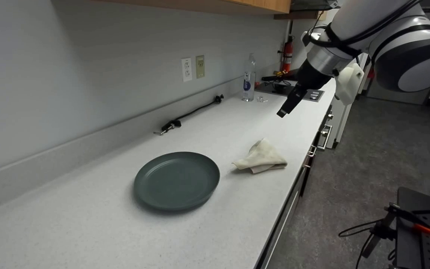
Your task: Fold the towel twice
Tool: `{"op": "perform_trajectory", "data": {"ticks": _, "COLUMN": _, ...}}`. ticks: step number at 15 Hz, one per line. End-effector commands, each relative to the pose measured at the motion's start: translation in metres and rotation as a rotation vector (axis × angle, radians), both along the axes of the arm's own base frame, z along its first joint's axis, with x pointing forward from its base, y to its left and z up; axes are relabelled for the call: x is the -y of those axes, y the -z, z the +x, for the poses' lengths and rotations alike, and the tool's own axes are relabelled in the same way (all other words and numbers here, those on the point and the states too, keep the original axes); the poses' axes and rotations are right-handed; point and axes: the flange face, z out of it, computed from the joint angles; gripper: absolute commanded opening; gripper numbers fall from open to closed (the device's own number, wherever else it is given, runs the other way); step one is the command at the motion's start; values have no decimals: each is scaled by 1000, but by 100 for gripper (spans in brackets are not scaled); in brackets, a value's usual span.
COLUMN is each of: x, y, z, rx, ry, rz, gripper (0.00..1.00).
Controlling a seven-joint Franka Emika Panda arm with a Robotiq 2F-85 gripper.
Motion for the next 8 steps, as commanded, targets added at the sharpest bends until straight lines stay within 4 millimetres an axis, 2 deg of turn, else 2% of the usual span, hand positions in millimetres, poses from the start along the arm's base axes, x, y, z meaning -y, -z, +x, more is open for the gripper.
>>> {"op": "perform_trajectory", "data": {"ticks": 1, "x": 1, "y": -12, "z": -7, "rx": 36, "ry": 2, "rz": 62, "gripper": 100}}
{"op": "perform_trajectory", "data": {"ticks": 5, "x": -3, "y": -12, "z": -11, "rx": 66, "ry": 25, "rz": 160, "gripper": 100}}
{"op": "perform_trajectory", "data": {"ticks": 7, "x": -5, "y": -6, "z": -17, "rx": 57, "ry": 43, "rz": 202, "gripper": 100}}
{"op": "perform_trajectory", "data": {"ticks": 8, "x": -5, "y": -4, "z": -4, "rx": 46, "ry": 49, "rz": 163, "gripper": 100}}
